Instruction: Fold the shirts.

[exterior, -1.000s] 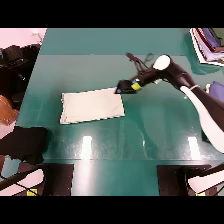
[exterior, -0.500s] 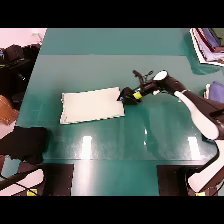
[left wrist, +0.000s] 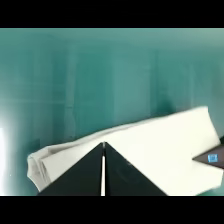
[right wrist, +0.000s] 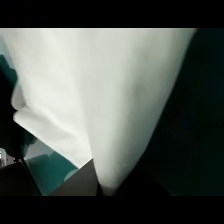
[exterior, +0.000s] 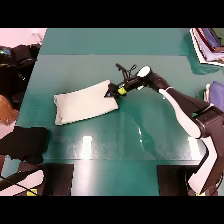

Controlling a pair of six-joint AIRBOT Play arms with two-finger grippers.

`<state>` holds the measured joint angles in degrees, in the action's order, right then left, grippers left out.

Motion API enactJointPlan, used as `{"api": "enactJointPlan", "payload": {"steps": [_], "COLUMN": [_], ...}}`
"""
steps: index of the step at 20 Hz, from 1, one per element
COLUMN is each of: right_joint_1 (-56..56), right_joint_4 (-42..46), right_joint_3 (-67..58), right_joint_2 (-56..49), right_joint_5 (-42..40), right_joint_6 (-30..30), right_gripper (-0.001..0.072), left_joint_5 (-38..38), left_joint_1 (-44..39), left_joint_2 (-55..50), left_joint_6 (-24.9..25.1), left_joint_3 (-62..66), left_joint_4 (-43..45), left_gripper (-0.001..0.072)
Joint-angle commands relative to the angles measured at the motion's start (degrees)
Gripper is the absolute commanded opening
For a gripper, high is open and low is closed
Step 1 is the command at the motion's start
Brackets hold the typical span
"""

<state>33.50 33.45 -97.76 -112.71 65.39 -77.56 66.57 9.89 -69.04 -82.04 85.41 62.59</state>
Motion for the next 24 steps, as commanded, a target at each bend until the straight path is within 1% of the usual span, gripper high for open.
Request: {"api": "enactJointPlan", "payload": {"steps": [1, 3, 5, 6, 9, 13, 16, 17, 20, 24], "right_joint_1": [-4.66, -10.97, -18.86, -23.47, -37.88, -57.72, -68.46, -70.62, -74.18, -73.61], "right_joint_4": [1.2, 2.95, 7.93, 11.41, 19.21, 19.67, 19.58, 19.61, 18.51, 16.96], "right_joint_3": [-1.18, -1.18, -1.16, -1.16, -1.14, -1.14, -1.09, -1.09, -1.14, -1.16], "right_joint_2": [4.85, 9.49, 14.27, 16.61, 22.25, 25.59, 25.27, 25.14, 25.2, 27.91], "right_joint_5": [0.15, 1.97, 4.17, 5.38, 7.02, 6.8, 6.69, 6.38, 3.87, -1.25], "right_joint_6": [0.02, 0.02, -0.35, -1.75, -3.52, -4.92, -5.18, -5.2, -5.42, -5.38], "right_gripper": [0.0018, 0.0018, 0.0018, 0.0018, 0.0018, 0.0018, 0.0018, 0.0018, 0.0018, 0.0018], "left_joint_5": [0.13, -0.15, -1.36, -1.88, -3.61, -6.14, -7.63, -7.67, -7.67, -7.63], "left_joint_1": [-7.32, -12.35, -16.48, -17.99, -20.98, -22.05, -22.05, -22.05, -22.05, -22.05], "left_joint_2": [0.0, 0.0, 0.0, 0.0, -0.02, -0.02, -0.02, -0.02, -0.02, -0.02], "left_joint_6": [-0.26, -0.5, -0.5, -0.5, -0.74, -2.19, -2.71, -3.58, -3.56, -3.54], "left_joint_3": [0.0, 0.0, 0.0, 0.0, 0.0, 0.0, 0.0, 0.0, 0.0, 0.0], "left_joint_4": [0.11, 0.11, 0.11, 0.04, 0.0, -0.09, -0.11, -0.09, -0.07, -0.07], "left_gripper": [0.0029, 0.003, 0.003, 0.003, 0.003, 0.0031, 0.0031, 0.003, 0.003, 0.003]}}
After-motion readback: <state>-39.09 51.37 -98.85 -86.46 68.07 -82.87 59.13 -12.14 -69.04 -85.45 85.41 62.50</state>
